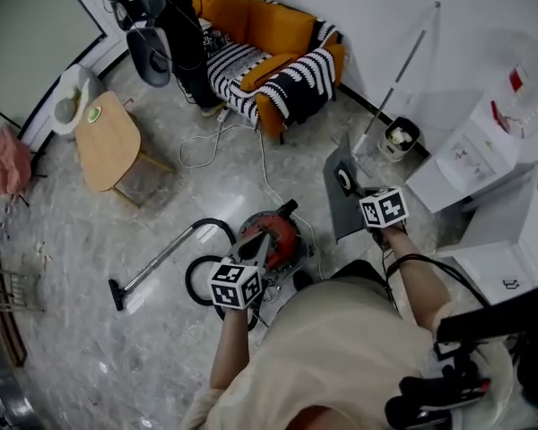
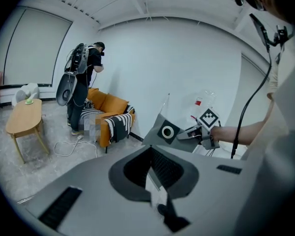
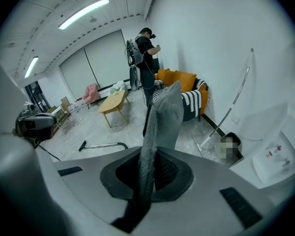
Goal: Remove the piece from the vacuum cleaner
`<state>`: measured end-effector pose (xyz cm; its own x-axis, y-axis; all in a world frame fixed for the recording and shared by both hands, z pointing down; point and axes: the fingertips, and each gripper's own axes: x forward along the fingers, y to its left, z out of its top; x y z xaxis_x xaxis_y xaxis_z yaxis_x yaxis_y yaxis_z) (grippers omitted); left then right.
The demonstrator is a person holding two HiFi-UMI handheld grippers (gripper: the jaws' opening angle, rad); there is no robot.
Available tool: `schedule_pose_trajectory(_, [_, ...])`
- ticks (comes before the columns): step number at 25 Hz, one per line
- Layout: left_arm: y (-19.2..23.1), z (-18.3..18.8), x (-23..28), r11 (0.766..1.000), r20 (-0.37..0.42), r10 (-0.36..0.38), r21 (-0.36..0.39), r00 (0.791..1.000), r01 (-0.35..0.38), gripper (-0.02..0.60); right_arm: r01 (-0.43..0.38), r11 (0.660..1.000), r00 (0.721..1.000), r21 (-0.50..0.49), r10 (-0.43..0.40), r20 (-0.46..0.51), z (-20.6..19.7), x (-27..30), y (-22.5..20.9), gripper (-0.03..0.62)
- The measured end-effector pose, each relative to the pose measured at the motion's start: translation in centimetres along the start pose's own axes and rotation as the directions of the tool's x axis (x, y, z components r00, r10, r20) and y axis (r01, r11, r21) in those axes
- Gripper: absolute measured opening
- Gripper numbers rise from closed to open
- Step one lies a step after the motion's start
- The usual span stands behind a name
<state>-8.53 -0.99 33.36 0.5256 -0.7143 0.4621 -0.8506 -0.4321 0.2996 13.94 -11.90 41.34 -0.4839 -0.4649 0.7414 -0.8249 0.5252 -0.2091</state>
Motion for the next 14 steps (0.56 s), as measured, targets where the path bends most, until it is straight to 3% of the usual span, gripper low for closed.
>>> schedule_pose_trajectory(8, [-3.5, -0.3, 0.4, 1.0, -0.002, 0.003, 0.019, 1.0, -0.003, 0.003, -0.082, 0.996, 0.997, -0.048, 0.082, 0.005, -2.0, -2.7, 2.0, 0.015])
schedule_pose_trajectory(14, [-10.9, -0.9, 3.2, 1.0, -0.018, 0.009, 0.026, 1.0, -0.009, 0.003, -0.16, 0.987, 0.987, -0.027, 0.16, 0.01, -4.8, -6.4, -2.0, 0.015])
